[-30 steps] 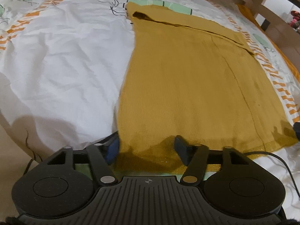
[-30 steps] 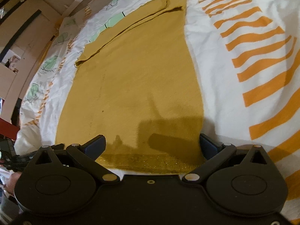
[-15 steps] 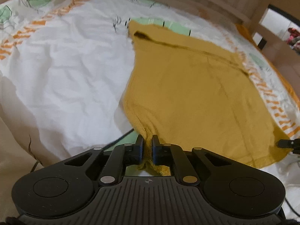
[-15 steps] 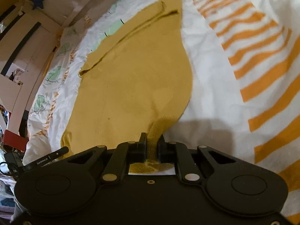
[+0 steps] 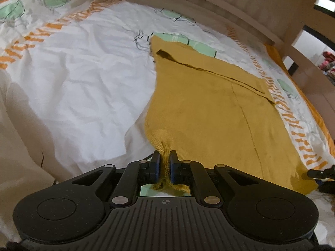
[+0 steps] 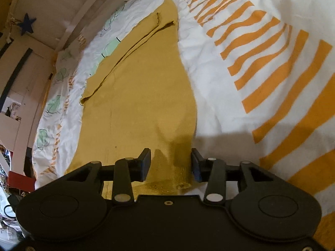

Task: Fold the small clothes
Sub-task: 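Grasp the hem with the left tool while the right tool grasps the hem, then lift the held hem with both tools and carry it toward the collar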

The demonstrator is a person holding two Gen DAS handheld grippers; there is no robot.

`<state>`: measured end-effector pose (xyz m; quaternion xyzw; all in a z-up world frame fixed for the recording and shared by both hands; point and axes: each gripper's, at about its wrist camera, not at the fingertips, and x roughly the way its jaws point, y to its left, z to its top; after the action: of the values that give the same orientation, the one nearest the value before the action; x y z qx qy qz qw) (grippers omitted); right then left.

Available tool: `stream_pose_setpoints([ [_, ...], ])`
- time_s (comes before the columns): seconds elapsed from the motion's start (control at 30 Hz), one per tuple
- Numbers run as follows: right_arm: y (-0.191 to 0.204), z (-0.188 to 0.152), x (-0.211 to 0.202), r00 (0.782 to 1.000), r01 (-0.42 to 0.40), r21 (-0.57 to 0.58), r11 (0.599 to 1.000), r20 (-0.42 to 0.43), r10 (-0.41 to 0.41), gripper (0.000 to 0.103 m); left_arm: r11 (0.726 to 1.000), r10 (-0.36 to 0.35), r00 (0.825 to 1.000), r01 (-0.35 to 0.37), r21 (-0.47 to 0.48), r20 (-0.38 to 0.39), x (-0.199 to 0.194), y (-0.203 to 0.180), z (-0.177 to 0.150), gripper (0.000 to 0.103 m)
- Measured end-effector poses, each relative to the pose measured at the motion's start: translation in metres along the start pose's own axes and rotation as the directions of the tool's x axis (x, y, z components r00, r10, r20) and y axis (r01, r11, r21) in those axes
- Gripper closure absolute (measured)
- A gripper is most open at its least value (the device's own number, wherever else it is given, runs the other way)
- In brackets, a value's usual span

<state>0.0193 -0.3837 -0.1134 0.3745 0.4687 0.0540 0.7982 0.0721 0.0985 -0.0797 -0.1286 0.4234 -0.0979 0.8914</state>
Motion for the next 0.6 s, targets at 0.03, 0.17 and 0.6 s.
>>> stream_pose_setpoints([
  [0.03, -0.001, 0.0, -0.001, 1.0, 0.001, -0.001, 1.0, -0.001, -0.001, 0.051, 1.0, -0.002, 1.0, 0.002, -0.01, 0.0, 0.001, 0.002, 0.0, 0.095],
  [0.17, 0.0, -0.001, -0.002, 1.0, 0.017, -0.017, 1.0, 0.005, -0.017, 0.072, 1.0, -0.004, 1.0, 0.004, -0.022, 0.002, 0.001, 0.005, -0.001, 0.095],
  [0.6, 0.025, 0.016, -0.019, 0.983, -0.106, -0.111, 0.988, 0.139, 0.121, 0.089, 0.998, -0.049, 0.993, 0.054, -0.045, 0.104, -0.014, -0.003, 0.025, 0.095],
])
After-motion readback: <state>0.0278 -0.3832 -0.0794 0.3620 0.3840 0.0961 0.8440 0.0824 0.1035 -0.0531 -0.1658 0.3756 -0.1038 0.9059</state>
